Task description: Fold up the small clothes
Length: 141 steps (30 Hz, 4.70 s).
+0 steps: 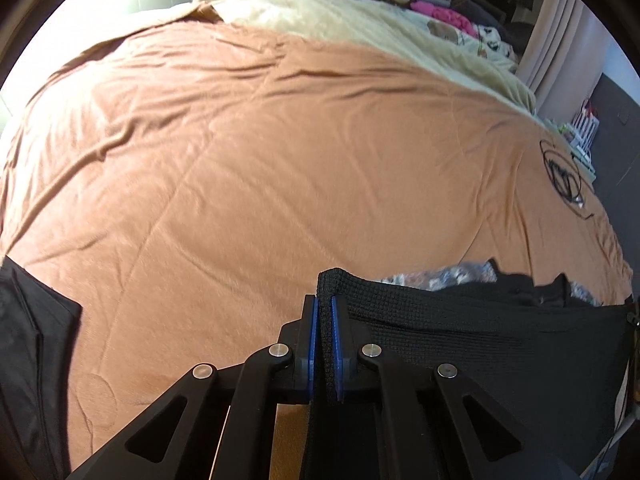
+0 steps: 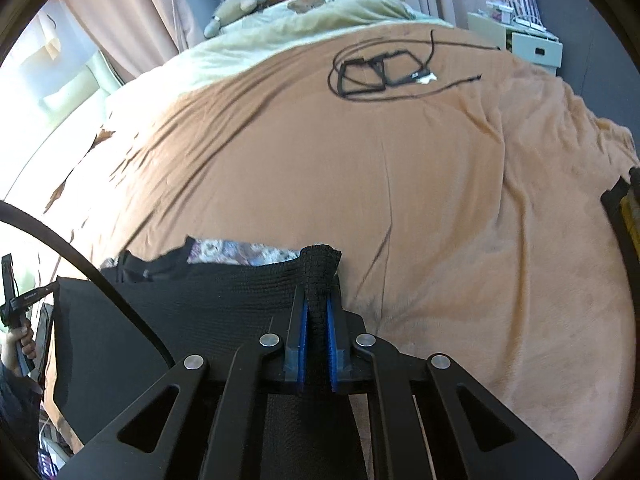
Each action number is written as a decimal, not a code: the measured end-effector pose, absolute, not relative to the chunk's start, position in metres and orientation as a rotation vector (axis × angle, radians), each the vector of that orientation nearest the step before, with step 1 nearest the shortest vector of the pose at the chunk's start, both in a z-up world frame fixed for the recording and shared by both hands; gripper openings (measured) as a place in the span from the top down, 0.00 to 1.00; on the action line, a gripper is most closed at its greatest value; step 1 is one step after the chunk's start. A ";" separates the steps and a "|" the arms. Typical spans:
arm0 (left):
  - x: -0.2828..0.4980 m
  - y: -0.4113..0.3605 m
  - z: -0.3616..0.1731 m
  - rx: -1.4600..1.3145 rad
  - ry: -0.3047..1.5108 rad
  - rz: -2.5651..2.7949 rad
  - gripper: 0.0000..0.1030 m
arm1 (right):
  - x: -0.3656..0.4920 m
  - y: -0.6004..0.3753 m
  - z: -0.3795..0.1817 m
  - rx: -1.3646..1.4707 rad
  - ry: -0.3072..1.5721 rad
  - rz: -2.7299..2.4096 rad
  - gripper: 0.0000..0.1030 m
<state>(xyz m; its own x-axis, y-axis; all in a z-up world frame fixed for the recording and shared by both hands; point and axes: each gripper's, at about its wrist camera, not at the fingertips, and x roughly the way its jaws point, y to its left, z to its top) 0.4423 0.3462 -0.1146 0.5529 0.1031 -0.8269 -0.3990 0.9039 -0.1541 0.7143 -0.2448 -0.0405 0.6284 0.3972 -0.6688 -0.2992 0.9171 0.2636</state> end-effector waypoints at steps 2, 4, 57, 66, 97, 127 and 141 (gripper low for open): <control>0.446 0.348 -0.109 -0.341 0.933 0.307 0.93 | 0.714 -0.245 -0.036 0.136 0.787 0.398 0.96; 0.452 0.349 -0.106 -0.336 0.929 0.312 0.93 | 0.716 -0.247 -0.034 0.142 0.784 0.396 0.96; 0.539 0.226 -0.174 -0.139 1.159 0.156 0.45 | 0.754 -0.138 -0.065 -0.122 0.998 0.377 0.39; 0.572 0.216 -0.183 -0.078 1.152 0.214 0.38 | 0.790 -0.102 -0.082 -0.199 1.064 0.242 0.37; 0.486 0.214 -0.172 -0.196 1.146 0.204 0.30 | 0.740 -0.094 -0.100 -0.126 1.117 0.217 0.22; 0.314 0.204 -0.178 -0.245 1.136 0.207 0.30 | 0.585 -0.130 -0.121 -0.121 1.075 0.241 0.22; 0.263 0.234 -0.166 -0.381 1.084 0.223 0.30 | 0.544 -0.190 -0.112 0.081 1.061 0.297 0.23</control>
<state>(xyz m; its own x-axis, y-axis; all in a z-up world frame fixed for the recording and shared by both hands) 0.2625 0.2342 -0.1655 0.4541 -0.0088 -0.8909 -0.3592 0.9133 -0.1921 0.5442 -0.1904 -0.1125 0.4525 0.2790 -0.8470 -0.2016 0.9572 0.2076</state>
